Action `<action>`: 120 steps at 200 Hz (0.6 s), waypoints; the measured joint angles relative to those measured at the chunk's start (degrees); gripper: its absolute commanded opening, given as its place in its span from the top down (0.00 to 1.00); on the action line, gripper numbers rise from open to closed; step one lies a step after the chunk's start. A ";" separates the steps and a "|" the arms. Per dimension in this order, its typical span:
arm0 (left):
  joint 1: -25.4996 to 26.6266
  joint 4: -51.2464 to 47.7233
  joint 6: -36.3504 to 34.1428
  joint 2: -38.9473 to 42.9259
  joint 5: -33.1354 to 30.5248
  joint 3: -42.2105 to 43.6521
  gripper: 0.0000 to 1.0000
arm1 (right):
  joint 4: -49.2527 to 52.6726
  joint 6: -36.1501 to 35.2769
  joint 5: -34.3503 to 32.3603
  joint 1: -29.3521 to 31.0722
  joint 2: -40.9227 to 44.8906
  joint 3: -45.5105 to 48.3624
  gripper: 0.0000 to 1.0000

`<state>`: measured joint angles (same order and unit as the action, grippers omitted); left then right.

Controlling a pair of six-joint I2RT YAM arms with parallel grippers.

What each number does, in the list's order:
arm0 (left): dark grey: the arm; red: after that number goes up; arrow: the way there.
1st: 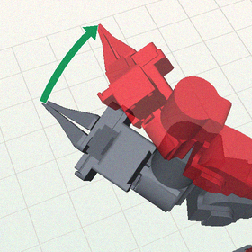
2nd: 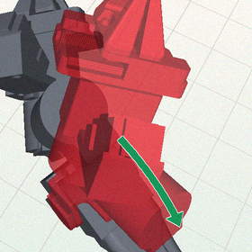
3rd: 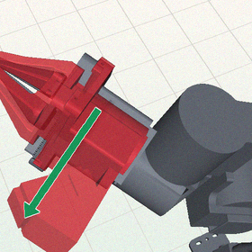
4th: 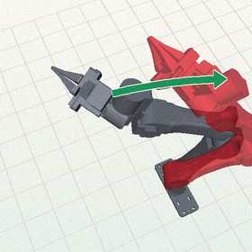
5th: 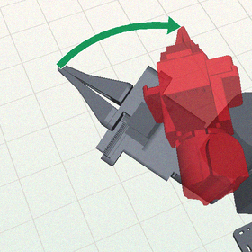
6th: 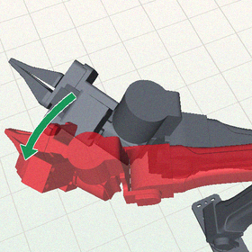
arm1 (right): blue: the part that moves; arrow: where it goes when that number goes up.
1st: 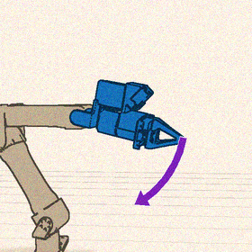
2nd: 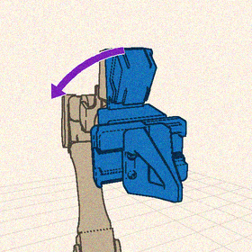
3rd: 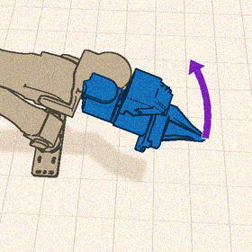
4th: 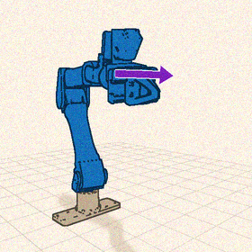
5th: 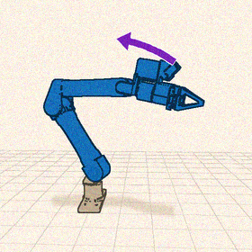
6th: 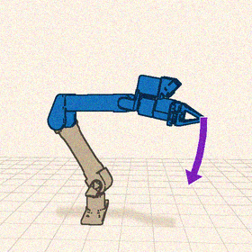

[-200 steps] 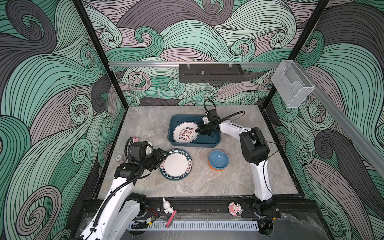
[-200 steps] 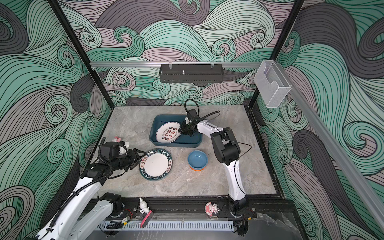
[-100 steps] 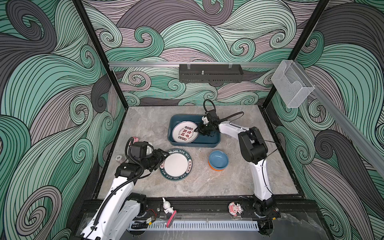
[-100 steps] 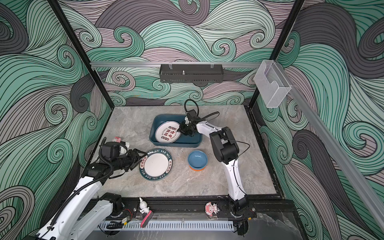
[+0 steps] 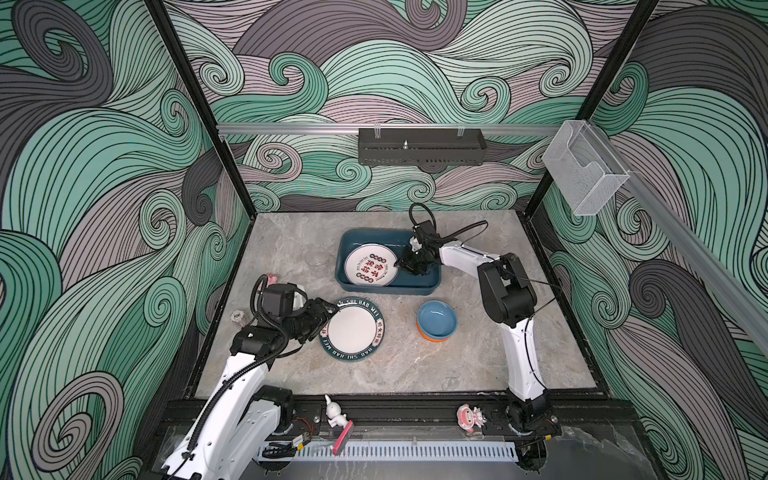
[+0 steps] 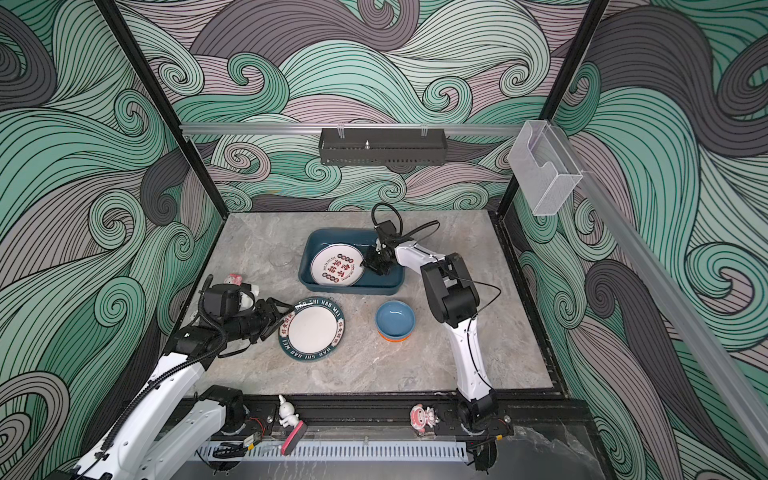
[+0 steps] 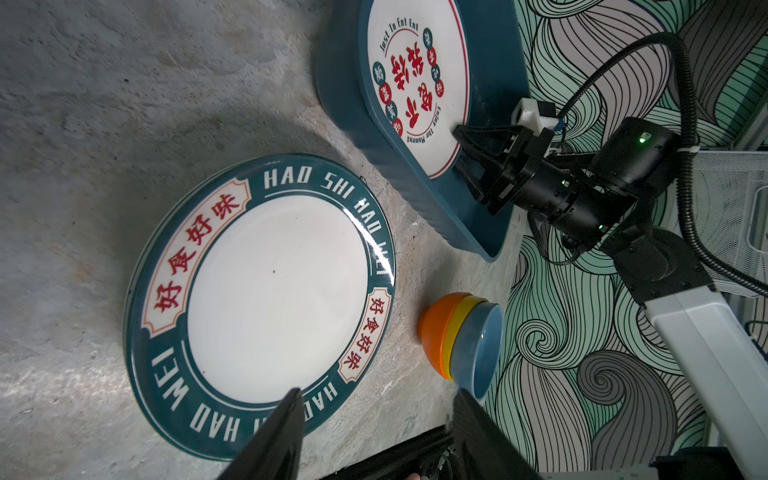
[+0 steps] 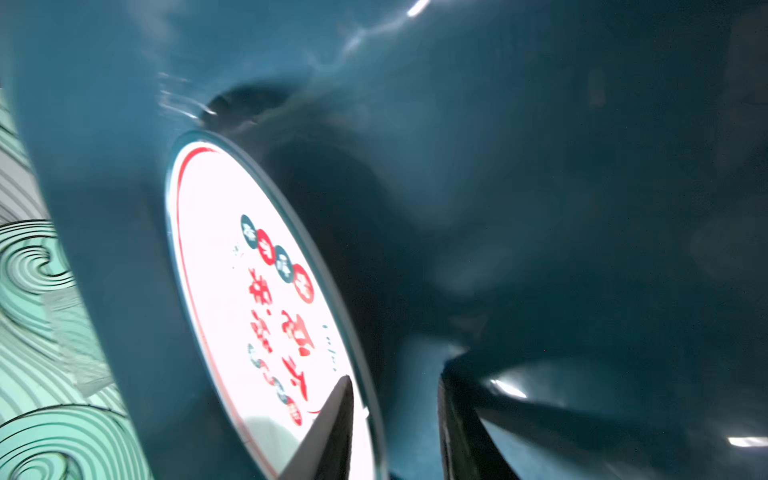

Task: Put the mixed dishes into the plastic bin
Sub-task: 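Withdraw the right gripper from the bin and reach toward the teal-rimmed plates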

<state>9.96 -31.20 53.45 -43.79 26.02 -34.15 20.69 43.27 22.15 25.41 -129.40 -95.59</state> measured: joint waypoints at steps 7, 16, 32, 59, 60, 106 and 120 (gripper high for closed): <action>0.00 0.11 0.00 0.00 -0.02 0.15 0.40 | 0.72 -0.57 -0.57 0.00 0.33 -0.04 0.64; 0.00 0.07 0.00 0.00 -0.07 0.33 0.40 | 1.73 -1.25 -1.42 0.00 0.96 -0.07 0.64; 0.00 -0.15 -0.02 0.00 -0.33 0.48 0.40 | 3.76 -2.45 -2.64 0.04 2.56 -0.04 0.64; -0.02 -1.49 -0.37 -0.35 -1.75 0.48 0.40 | 5.64 -4.26 -4.00 0.02 7.56 0.85 0.64; -0.02 -1.53 -0.42 -0.39 -1.81 0.48 0.40 | 5.70 -4.35 -4.04 0.02 7.76 0.90 0.64; -0.02 -4.31 -1.36 -1.38 -3.82 0.42 0.40 | 8.02 -7.30 -4.15 0.02 17.00 1.81 0.63; -0.02 -5.03 -1.57 -1.38 -4.39 0.31 0.40 | 8.48 -7.93 -3.98 0.11 19.43 2.86 0.63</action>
<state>9.93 -36.23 51.88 -45.17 21.63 -33.85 29.17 35.33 18.17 25.52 -109.97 -92.73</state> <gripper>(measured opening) 0.597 0.364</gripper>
